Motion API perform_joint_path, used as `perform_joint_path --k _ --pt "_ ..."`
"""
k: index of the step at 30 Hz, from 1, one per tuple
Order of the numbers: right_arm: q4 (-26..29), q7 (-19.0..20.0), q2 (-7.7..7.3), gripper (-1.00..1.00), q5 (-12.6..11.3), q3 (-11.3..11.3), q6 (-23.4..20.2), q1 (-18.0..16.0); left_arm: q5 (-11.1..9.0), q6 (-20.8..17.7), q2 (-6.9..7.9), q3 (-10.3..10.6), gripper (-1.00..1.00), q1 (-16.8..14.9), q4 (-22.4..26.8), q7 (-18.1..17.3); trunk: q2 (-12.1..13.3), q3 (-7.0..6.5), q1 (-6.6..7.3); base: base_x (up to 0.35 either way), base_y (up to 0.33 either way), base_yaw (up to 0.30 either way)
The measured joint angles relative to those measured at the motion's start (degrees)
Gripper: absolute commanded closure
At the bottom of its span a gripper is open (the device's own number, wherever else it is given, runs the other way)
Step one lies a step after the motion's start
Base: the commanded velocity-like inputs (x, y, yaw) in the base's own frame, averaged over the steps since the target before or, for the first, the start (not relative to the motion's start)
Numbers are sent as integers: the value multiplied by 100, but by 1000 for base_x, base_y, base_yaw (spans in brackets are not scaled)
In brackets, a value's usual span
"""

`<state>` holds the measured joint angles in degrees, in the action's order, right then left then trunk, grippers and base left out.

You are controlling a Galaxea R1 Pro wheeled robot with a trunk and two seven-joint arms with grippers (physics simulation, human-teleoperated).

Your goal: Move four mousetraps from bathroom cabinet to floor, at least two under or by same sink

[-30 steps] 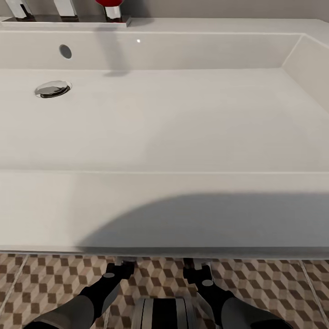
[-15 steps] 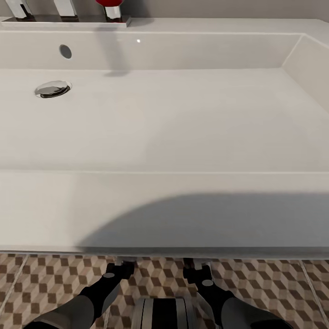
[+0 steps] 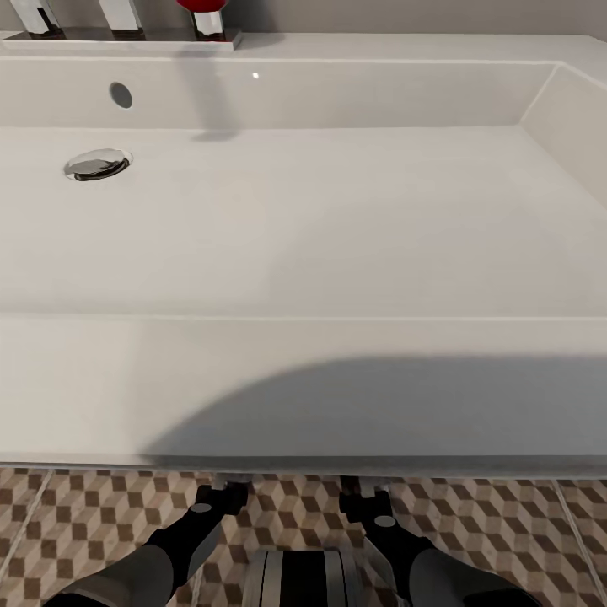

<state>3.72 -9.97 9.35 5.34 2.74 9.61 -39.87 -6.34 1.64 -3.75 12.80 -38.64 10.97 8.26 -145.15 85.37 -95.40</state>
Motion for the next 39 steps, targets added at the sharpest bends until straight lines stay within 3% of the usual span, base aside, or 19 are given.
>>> perform_joint_path --k 39 --pt "168 2 12 100 16 8 23 0 8 97 -4 -6 100 0 97 -1 0 0 0 0 0 0"
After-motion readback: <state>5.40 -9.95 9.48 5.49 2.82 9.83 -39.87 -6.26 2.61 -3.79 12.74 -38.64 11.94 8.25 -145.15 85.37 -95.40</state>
